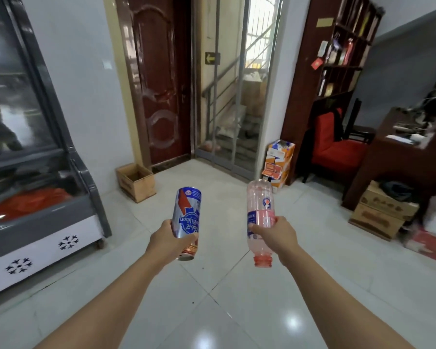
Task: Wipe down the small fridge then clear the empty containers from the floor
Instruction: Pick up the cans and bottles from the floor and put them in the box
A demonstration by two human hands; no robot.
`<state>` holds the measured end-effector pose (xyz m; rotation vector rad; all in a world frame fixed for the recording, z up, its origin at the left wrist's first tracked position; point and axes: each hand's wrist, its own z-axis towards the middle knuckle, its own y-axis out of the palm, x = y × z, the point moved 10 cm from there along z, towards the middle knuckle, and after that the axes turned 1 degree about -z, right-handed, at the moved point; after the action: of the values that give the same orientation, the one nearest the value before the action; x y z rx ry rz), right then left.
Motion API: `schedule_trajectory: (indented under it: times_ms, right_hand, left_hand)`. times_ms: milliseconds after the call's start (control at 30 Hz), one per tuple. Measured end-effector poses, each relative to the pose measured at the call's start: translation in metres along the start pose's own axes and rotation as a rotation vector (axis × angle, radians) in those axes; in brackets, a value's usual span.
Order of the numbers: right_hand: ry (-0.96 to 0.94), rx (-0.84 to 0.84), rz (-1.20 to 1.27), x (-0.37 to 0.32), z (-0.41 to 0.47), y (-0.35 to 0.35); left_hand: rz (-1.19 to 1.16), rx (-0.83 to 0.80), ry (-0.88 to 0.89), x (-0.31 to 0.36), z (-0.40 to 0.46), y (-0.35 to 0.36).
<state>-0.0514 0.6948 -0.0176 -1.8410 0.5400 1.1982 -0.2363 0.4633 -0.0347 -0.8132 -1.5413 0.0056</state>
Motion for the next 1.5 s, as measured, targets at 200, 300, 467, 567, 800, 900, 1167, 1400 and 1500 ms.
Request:
schedule_trajectory:
  times_ms: [200, 300, 467, 567, 800, 900, 1167, 1400, 1500]
  right_hand:
    - [0.021, 0.030, 0.005, -0.031, 0.141, -0.011]
    - [0.033, 0.045, 0.029, -0.046, 0.204, -0.020]
    - [0.056, 0.027, 0.050, -0.056, 0.317, -0.021]
    - [0.049, -0.015, 0.038, -0.068, 0.393, -0.016]
    - [-0.050, -0.129, 0.003, -0.119, 0.576, -0.004]
    - [-0.062, -0.203, -0.024, -0.139, 0.638, 0.011]
    - [-0.093, -0.303, -0.100, -0.175, 0.794, 0.062]
    - [-0.121, -0.282, -0.139, -0.227, 0.948, 0.098]
    - [-0.111, -0.283, -0.129, -0.247, 1.007, 0.110]
  left_hand:
    - [0.014, -0.009, -0.026, 0.045, 0.143, 0.044]
    - [0.030, -0.044, -0.021, 0.076, 0.202, 0.075]
    - [0.059, -0.077, 0.006, 0.122, 0.295, 0.129]
    - [0.074, -0.062, 0.001, 0.143, 0.355, 0.158]
    - [-0.008, 0.063, -0.078, 0.184, 0.486, 0.198]
    - [-0.030, 0.112, -0.117, 0.196, 0.532, 0.204]
    - [-0.073, 0.196, -0.190, 0.212, 0.679, 0.222]
    - [-0.114, 0.205, -0.204, 0.252, 0.848, 0.245]
    - [-0.090, 0.200, -0.201, 0.276, 0.903, 0.250]
